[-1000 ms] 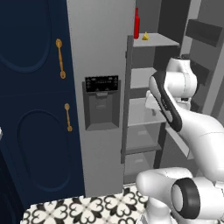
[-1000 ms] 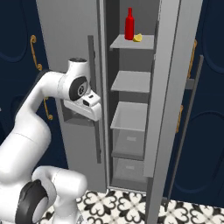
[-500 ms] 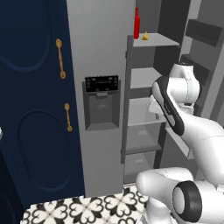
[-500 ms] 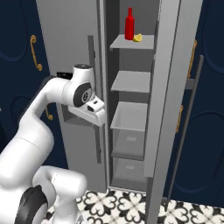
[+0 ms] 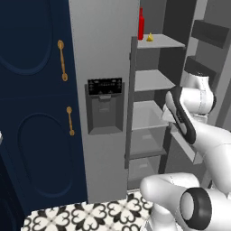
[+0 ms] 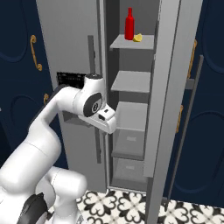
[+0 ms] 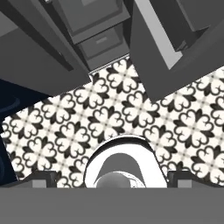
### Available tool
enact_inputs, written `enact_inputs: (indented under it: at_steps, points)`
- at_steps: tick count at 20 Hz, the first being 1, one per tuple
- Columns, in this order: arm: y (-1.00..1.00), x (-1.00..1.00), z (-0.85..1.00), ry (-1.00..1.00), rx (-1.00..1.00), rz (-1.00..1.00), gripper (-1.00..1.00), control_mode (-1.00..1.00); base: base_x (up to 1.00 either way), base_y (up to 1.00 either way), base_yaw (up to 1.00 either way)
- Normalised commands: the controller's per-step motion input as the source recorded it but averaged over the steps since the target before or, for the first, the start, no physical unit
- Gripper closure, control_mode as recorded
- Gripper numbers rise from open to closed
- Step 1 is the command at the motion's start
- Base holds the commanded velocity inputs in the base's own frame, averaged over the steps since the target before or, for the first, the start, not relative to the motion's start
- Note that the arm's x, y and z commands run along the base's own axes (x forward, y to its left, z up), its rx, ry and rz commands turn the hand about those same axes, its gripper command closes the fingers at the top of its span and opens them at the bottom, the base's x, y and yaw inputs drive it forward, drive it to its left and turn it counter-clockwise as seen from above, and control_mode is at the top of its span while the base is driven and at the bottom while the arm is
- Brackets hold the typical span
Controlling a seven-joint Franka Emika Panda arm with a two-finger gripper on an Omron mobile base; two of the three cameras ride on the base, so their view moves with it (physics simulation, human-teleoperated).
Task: Grab a lemon wedge from the fridge and one ice cube from the ice bowl, and put them in the glass of lemonade.
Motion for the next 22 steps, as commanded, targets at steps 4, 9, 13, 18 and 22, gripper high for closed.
enact_inputs:
  at_steps: [4,9,13,18,22]
  points:
    - [0.03,-0.23,0.1,-0.08,0.02,0.03,-1.0,-1.0,0.0,0.0,0.0]
    - [0.2,-0.4,0.49,-0.11,-0.09,0.0,-1.0,-1.0,0.0,0.0,0.0]
    - [0.01,-0.02,0.01,0.0,0.0,0.0,-1.0,1.0,0.06,0.0,0.0]
    - [0.0,0.0,0.0,0.0,0.0,0.0,-1.0,1.0,0.97,-0.11,0.0]
    - [0.0,0.0,0.0,0.0,0.0,0.0,-1.0,1.0,0.52,-0.26,0.0]
